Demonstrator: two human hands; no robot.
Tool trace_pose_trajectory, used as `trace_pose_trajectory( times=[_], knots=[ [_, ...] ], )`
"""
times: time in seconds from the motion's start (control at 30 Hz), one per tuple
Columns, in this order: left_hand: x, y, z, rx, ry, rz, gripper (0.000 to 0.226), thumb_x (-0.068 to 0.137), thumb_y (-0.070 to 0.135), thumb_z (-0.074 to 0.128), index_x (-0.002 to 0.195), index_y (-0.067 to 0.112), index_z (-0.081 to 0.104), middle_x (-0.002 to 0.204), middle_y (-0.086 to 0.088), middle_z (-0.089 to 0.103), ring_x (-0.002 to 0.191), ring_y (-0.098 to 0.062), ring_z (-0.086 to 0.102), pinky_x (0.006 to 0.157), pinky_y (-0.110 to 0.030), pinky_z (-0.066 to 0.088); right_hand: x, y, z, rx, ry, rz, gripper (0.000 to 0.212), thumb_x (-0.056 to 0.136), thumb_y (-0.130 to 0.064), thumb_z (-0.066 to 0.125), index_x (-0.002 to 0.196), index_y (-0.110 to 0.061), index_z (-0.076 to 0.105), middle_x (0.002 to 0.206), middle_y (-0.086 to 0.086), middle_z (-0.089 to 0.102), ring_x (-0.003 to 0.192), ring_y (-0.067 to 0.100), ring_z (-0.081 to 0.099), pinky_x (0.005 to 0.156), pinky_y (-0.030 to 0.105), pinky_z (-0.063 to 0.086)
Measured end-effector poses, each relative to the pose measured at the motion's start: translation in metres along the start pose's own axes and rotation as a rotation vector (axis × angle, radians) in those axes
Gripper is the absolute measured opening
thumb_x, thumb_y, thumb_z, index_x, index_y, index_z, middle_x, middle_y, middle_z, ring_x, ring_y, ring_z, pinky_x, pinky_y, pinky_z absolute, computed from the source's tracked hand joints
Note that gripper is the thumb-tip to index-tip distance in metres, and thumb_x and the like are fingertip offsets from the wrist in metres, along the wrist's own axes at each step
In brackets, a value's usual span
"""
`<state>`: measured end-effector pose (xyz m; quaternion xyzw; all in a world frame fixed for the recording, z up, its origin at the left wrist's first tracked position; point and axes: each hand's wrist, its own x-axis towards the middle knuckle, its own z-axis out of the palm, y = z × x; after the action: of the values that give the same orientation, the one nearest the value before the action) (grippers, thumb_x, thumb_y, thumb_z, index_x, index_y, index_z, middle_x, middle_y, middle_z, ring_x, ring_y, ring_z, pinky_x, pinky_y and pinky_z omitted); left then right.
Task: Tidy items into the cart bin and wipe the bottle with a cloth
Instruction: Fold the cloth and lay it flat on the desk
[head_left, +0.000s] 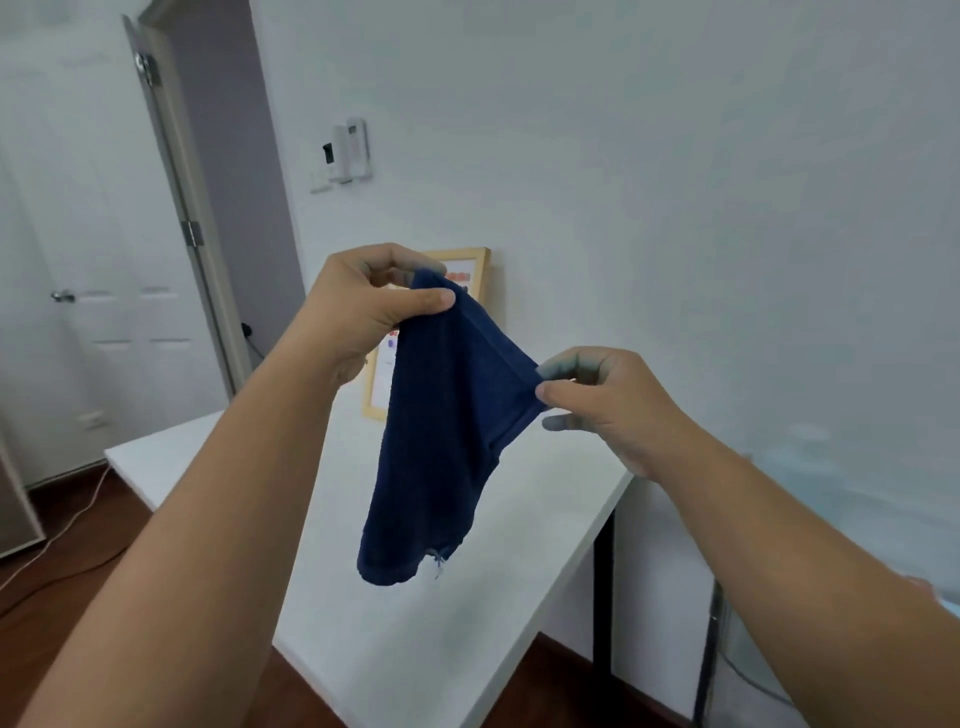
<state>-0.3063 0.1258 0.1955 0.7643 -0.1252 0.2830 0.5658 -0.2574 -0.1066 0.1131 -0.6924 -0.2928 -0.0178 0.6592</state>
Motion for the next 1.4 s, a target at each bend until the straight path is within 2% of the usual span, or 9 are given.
trace_pose_trajectory(
  times=[0.2,0.33,0.5,0.63,0.73,0.93,1.07,1.23,1.4],
  knots=[
    [0.014,-0.013,-0.01,-0.033,-0.005,0.019,0.023,0.063,0.009,0.087,0.079,0.022,0.077,0.086,-0.005,0.064,0.081,-0.017,0.064,0.072,-0.023,0.056,0.019,-0.009,-0.01,0.005,0.105,-0.063,0.006,0.078,0.003,0.071,0.08,-0.002,0.072,0.081,0.016,0.073,0.074,0.021,0.069,0.065,0.029,0.058],
    [0.015,-0.029,-0.02,-0.139,-0.115,-0.056,0.021,0.057,0.019,0.085,0.075,0.025,0.076,0.081,0.004,0.07,0.077,-0.013,0.068,0.065,-0.022,0.055,0.032,-0.03,-0.025,-0.065,0.056,-0.097,0.013,0.075,0.004,0.066,0.07,-0.007,0.068,0.071,0.01,0.07,0.067,0.018,0.068,0.061,0.031,0.057],
    [0.021,-0.052,-0.025,-0.314,-0.202,-0.089,0.011,0.069,0.015,0.078,0.076,0.023,0.078,0.074,0.003,0.073,0.069,-0.009,0.069,0.06,-0.017,0.053,0.055,-0.045,-0.036,-0.114,-0.035,-0.111,0.01,0.072,0.005,0.063,0.07,-0.005,0.065,0.069,0.01,0.068,0.065,0.02,0.066,0.062,0.031,0.058],
    [0.034,-0.071,-0.023,-0.305,-0.125,-0.149,0.015,0.068,0.009,0.075,0.078,0.02,0.08,0.075,0.002,0.074,0.075,-0.011,0.071,0.069,-0.018,0.055,0.077,-0.034,-0.04,-0.177,-0.088,-0.033,0.015,0.075,0.009,0.067,0.071,-0.005,0.067,0.073,0.012,0.069,0.069,0.019,0.069,0.066,0.028,0.057],
    [0.046,-0.084,-0.019,-0.233,-0.034,-0.162,0.018,0.065,0.008,0.078,0.079,0.018,0.078,0.071,0.001,0.072,0.074,-0.013,0.072,0.069,-0.02,0.056,0.096,-0.025,-0.039,-0.225,-0.027,-0.007,0.013,0.076,0.01,0.067,0.074,-0.003,0.068,0.075,0.012,0.069,0.072,0.022,0.069,0.072,0.033,0.059],
    [0.057,-0.088,-0.026,-0.097,0.111,0.026,0.023,0.079,0.005,0.078,0.083,0.027,0.078,0.072,0.011,0.07,0.08,-0.012,0.07,0.074,-0.024,0.056,0.111,-0.026,-0.03,-0.234,0.043,-0.175,0.021,0.073,0.006,0.068,0.077,-0.014,0.071,0.075,0.003,0.069,0.071,0.014,0.064,0.071,0.025,0.057],
    [0.023,-0.088,-0.034,0.035,-0.035,0.025,0.024,0.075,0.008,0.08,0.083,0.03,0.078,0.071,0.01,0.07,0.071,-0.008,0.069,0.07,-0.019,0.053,0.08,-0.004,-0.032,-0.336,-0.015,-0.192,0.024,0.076,0.002,0.07,0.083,-0.02,0.071,0.082,-0.001,0.073,0.078,0.014,0.07,0.074,0.024,0.057],
    [-0.052,-0.101,-0.028,0.307,-0.303,-0.204,0.022,0.075,0.01,0.081,0.082,0.03,0.076,0.084,0.0,0.077,0.081,-0.018,0.073,0.08,-0.039,0.056,0.003,0.046,-0.023,-0.37,-0.15,-0.072,0.031,0.08,0.005,0.07,0.084,-0.025,0.071,0.086,-0.002,0.073,0.083,0.013,0.07,0.075,0.023,0.055],
    [-0.136,-0.101,-0.034,0.367,-0.451,-0.319,0.017,0.074,0.026,0.084,0.088,0.031,0.076,0.086,0.004,0.076,0.081,-0.014,0.073,0.076,-0.028,0.056,-0.078,0.077,-0.009,-0.346,-0.335,-0.037,0.031,0.08,-0.003,0.073,0.091,-0.032,0.072,0.088,-0.011,0.073,0.084,0.01,0.07,0.076,0.02,0.055]
  ],
)
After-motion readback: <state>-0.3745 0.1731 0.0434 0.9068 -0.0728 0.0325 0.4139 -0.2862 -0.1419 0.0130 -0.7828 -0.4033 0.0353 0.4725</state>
